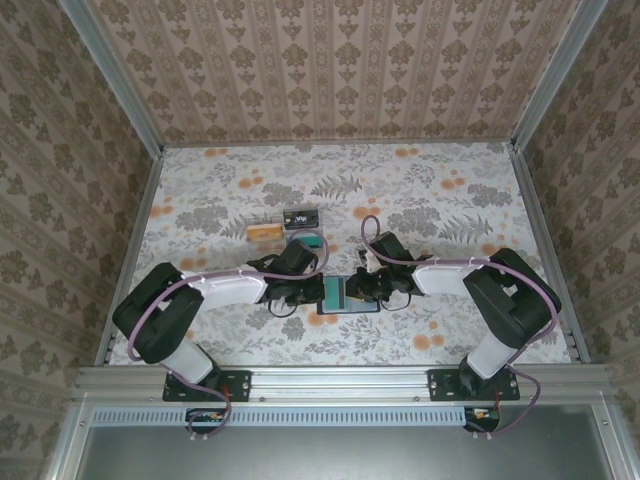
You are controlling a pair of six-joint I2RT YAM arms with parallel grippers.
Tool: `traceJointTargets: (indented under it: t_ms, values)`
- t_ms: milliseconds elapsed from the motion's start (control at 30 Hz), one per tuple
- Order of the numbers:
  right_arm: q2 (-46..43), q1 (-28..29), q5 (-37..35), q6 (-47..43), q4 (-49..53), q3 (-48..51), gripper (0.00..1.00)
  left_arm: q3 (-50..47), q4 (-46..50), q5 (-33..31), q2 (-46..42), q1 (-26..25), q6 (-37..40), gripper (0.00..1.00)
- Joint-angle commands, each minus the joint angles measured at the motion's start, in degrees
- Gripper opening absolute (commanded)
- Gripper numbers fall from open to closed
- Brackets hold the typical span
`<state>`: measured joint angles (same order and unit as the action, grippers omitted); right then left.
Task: Take the credit cards out of the card holder
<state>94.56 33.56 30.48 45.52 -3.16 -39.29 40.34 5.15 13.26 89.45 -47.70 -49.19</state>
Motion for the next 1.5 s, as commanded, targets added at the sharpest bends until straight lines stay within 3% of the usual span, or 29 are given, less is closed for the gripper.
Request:
traceJointTargets:
  t_ms: [0, 133, 333, 600, 933, 1100, 1467]
  values:
    - [0.94, 0.45, 0.66, 0.63, 0.11, -1.13, 0.21, -0.08, 0.04, 0.55, 0.92, -0.56, -0.51, 0.00]
    - [1.82, 0.54, 1.30, 0.71, -0.19, -1.32, 0.21, 0.17, 0.21, 0.45, 1.21, -0.80, -0.57, 0.00]
    - [1.39, 0.59, 0.91, 0.38, 0.70, -1.48, 0.00, 0.59, 1.38, -0.21, 1.20, -0.73, -0.56, 0.00]
    - [-1.78, -0.74, -0.86, -2.02, 4.85, -0.76, 0.00, 1.28, 7.63, -4.26, 1.14, -0.55, -0.99, 0.00]
    - [-5.02, -2.70, -0.37, -4.21, 7.12, 1.02, 0.00, 1.01, 7.46, -3.87, 1.56, -0.37, -1.01, 0.00]
    - [-3.15, -2.62, 1.35, -2.54, 2.64, 1.25, 0.22, 1.66, 7.14, -2.81, 2.36, -0.54, -0.47, 0.00]
    - [1.30, -2.36, 1.63, -1.49, 0.40, -0.70, 0.25, 1.98, 6.32, -1.65, 3.45, -1.15, -0.45, 0.00]
